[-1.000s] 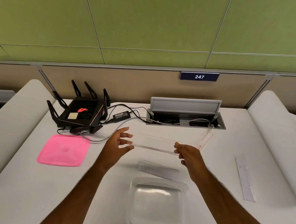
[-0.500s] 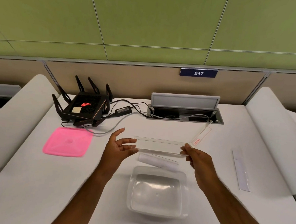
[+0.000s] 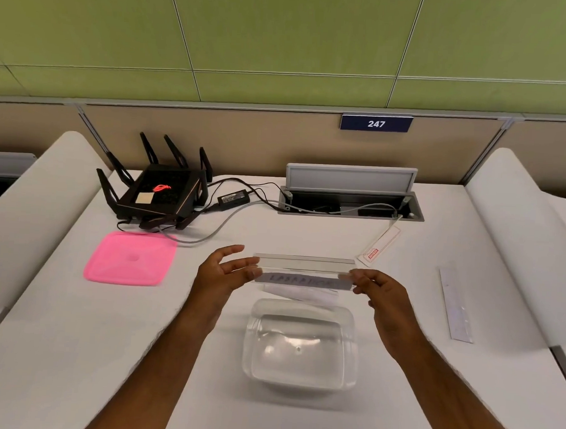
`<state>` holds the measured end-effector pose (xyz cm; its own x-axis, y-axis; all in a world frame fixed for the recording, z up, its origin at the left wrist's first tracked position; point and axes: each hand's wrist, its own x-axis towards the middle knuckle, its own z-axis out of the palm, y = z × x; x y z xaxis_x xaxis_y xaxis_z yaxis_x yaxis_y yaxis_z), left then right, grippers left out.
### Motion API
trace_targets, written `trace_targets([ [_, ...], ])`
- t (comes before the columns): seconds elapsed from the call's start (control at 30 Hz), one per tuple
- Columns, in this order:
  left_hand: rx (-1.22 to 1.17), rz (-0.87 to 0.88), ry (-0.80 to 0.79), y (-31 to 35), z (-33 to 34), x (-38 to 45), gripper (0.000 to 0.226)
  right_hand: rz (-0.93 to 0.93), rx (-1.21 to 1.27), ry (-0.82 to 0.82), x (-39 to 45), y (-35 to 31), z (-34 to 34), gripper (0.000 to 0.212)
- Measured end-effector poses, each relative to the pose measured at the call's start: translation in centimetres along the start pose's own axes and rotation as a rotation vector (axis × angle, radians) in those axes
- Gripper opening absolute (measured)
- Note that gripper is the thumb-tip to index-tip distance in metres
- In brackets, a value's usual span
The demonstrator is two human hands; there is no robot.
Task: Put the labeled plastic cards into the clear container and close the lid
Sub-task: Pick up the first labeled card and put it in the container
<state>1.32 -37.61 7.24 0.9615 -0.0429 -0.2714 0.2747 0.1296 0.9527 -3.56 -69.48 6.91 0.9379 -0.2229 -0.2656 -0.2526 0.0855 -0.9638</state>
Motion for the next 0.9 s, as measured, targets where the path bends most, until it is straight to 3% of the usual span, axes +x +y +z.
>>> trace_targets([
  [0.17, 0.028, -0.009, 0.047, -0.2, 0.6, 0.1, 0.066, -0.075, -0.123, 0.046, 0.0, 0.2, -0.1, 0.014],
  [0.53, 0.15, 0.113, 0.203, -1.0, 1.6, -0.7, 0.017, -0.012, -0.074, 0.116, -0.3, 0.2, 0.2, 0.017],
  [0.7, 0.154, 0.095, 0.208, -1.4, 1.7, -0.9, 0.015, -0.025, -0.129, 0.121, -0.3, 0.4, -0.4, 0.021],
  [0.9, 0.148, 0.062, 0.216, -1.4, 1.7, -1.1, 0.015, 0.009, -0.189, 0.052, -0.3, 0.7, -0.9, 0.012],
])
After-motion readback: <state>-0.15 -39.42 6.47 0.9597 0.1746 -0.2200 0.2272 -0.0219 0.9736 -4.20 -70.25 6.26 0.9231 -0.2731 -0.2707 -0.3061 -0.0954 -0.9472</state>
